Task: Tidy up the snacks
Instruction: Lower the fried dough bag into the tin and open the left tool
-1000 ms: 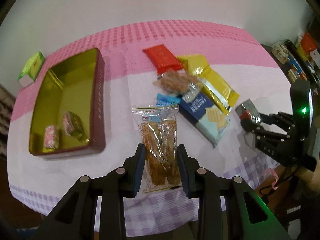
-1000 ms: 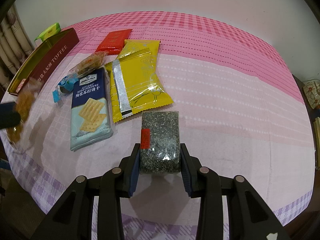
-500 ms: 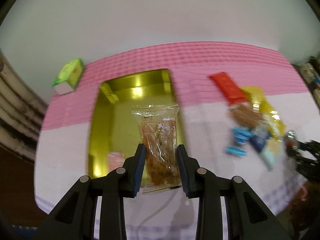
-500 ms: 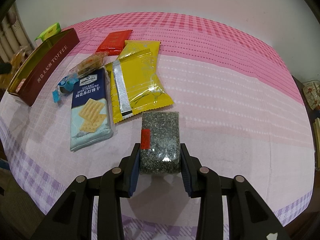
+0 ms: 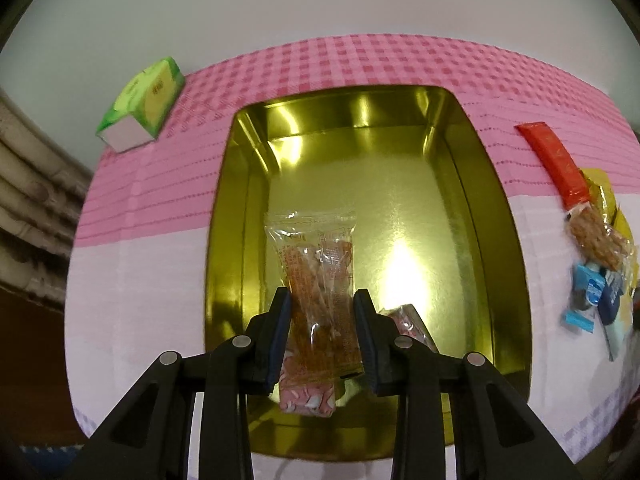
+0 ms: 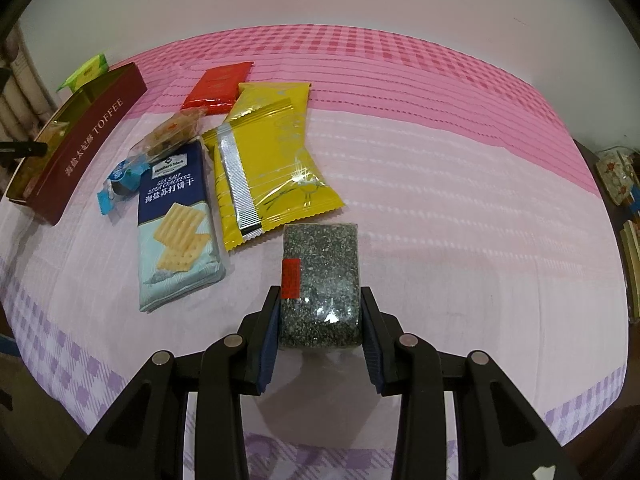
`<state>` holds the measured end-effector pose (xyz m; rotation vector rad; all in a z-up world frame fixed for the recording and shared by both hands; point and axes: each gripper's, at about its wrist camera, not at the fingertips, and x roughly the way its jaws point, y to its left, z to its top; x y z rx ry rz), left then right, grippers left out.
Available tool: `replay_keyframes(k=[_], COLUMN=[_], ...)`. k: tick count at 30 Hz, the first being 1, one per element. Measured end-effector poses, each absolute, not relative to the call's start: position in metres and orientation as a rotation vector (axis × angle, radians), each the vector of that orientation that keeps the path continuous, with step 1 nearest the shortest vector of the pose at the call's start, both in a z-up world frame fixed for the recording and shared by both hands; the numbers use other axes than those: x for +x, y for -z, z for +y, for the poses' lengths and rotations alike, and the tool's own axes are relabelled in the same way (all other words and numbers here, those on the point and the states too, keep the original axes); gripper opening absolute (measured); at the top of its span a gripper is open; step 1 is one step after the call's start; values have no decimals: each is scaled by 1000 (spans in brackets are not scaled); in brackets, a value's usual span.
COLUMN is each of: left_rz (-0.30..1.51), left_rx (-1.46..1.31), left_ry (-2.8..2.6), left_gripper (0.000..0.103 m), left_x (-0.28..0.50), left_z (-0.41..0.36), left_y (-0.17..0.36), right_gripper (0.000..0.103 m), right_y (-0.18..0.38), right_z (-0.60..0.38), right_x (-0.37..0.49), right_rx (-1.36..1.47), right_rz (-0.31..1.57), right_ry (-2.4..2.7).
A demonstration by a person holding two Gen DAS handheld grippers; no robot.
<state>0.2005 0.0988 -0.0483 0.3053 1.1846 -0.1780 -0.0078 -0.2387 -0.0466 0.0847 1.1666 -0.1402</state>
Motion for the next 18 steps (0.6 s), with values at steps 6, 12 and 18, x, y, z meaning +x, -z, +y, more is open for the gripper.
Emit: replay_keyframes(k=[6,12,18], left_rz=[1185,1182,1171], left_rx=[322,344,334], left_ry=[204,201,178], left_gripper=[33,33,34], left_x=[191,182,178], left_z=[91,89,90], left_y=[52,53,53], right_gripper=[34,33,33], right_y=[45,46,46], right_z=[-238,-236,-234], right_x=[-6,-6,-6], right_rx=[97,107,112], right_rz=[1172,1168,1164], right_ry=[159,177,188])
